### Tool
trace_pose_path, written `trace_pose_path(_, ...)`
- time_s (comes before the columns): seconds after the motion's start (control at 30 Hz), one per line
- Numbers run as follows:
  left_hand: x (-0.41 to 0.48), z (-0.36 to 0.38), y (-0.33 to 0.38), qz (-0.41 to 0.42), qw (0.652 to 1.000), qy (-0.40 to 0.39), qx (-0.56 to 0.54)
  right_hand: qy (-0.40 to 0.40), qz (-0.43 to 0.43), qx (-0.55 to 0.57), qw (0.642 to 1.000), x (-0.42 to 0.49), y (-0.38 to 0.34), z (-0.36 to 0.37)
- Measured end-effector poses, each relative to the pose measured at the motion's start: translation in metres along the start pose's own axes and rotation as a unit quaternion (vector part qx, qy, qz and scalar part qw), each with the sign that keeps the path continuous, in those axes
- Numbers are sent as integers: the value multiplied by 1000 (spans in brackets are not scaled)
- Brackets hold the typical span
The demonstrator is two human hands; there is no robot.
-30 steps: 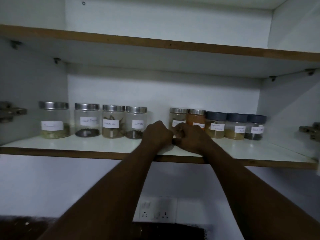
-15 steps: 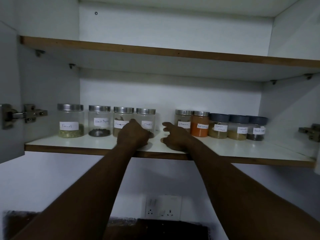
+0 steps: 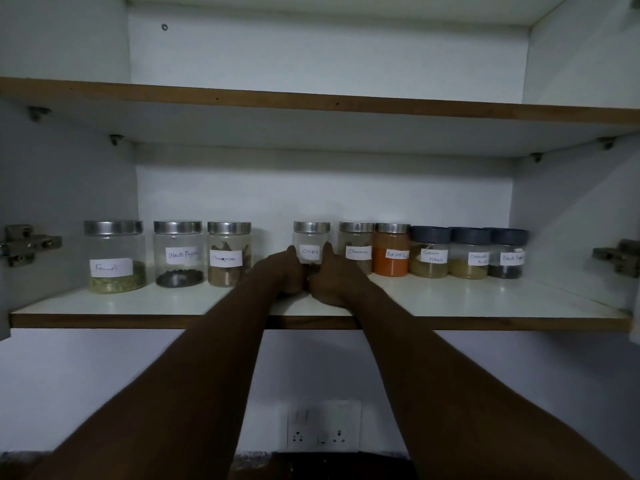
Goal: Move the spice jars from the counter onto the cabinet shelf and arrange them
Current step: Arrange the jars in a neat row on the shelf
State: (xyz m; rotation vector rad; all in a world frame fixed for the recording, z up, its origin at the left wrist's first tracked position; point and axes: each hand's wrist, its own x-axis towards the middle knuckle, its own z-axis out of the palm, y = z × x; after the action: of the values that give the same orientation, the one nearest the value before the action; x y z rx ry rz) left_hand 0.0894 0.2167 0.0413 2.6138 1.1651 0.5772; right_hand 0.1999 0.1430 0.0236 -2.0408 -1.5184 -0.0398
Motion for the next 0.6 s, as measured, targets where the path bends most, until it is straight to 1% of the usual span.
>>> trace_pose_path(0.2, 25, 8, 10, -2, 998, -50, 44, -13, 46, -21, 999, 7, 3, -4)
trace_pose_path(0.4, 41, 11, 8, 2, 995, -64, 80, -9, 44, -70, 996, 12, 3, -2)
trace_pose_path(0.5, 41, 13, 5, 10, 996, -42, 78, 1, 41, -66, 997, 12, 5, 0)
trace_pose_path(0.6, 40, 15, 3, -5, 998, 4, 66, 33, 24, -39, 998, 10, 7, 0)
